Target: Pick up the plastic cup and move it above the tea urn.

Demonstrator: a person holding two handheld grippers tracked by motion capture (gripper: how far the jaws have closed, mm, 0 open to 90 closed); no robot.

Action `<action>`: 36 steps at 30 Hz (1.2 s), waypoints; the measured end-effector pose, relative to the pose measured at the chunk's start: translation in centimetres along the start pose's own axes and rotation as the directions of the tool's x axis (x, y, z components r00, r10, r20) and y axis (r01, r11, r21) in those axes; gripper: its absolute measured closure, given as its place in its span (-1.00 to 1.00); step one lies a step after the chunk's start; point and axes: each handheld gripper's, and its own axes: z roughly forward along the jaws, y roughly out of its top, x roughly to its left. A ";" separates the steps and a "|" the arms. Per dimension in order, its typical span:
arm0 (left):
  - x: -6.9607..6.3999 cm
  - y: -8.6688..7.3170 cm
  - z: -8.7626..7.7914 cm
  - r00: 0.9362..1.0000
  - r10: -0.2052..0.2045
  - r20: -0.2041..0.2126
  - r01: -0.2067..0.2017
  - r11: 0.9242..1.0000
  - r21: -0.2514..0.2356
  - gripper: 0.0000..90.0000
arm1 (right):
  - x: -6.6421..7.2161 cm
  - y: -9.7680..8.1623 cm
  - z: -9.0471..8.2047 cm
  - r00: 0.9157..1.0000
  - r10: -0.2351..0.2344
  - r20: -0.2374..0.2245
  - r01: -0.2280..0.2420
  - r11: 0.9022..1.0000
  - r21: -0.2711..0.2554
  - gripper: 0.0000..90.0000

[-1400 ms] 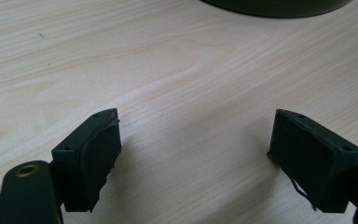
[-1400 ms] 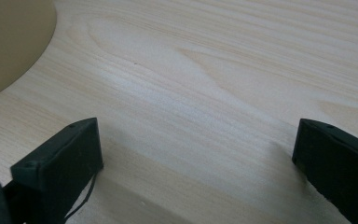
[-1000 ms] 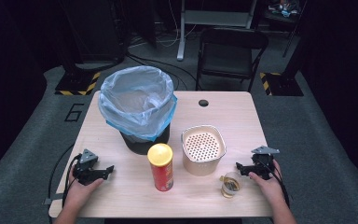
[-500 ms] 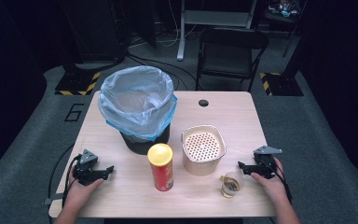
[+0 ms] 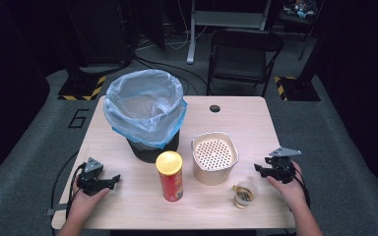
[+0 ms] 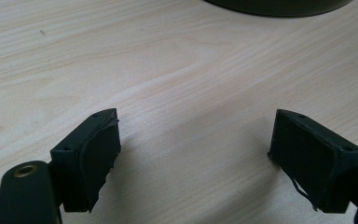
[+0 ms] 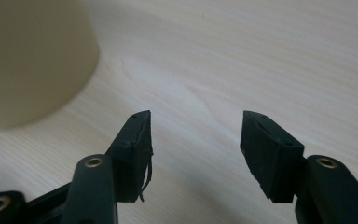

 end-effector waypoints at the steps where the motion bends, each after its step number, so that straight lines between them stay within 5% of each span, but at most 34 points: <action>1: 0.0 0.0 0.0 1.000 0.000 0.000 0.000 1.000 0.000 -0.65 | 0.0 0.4 -0.5 1.000 0.012 0.001 -0.012 1.000 -0.018 -0.01; 8: 0.0 0.0 0.0 1.000 0.000 0.000 0.000 1.000 0.001 -0.65 | 1.3 3.2 -2.8 0.999 0.017 -0.050 -0.021 0.996 -0.087 0.17; 16: 0.0 0.0 0.0 1.000 0.000 -0.001 0.000 1.000 0.000 -0.65 | 3.0 6.6 -4.2 0.990 0.005 -0.142 -0.029 0.986 -0.164 0.13; 23: 0.0 0.0 0.1 1.000 -0.003 -0.005 0.003 1.000 -0.013 -0.65 | 5.8 9.6 -4.4 0.983 -0.056 -0.175 0.019 0.979 -0.205 0.26; 28: 0.0 0.0 0.1 1.000 -0.001 -0.005 0.001 1.000 -0.010 -0.65 | 6.6 10.4 -2.9 0.985 -0.086 -0.150 0.062 0.985 -0.161 0.32; 36: 0.0 0.0 0.1 1.000 -0.003 -0.004 0.003 1.000 -0.014 -0.65 | 6.4 10.3 -0.5 0.983 -0.063 -0.172 0.046 0.994 -0.102 0.49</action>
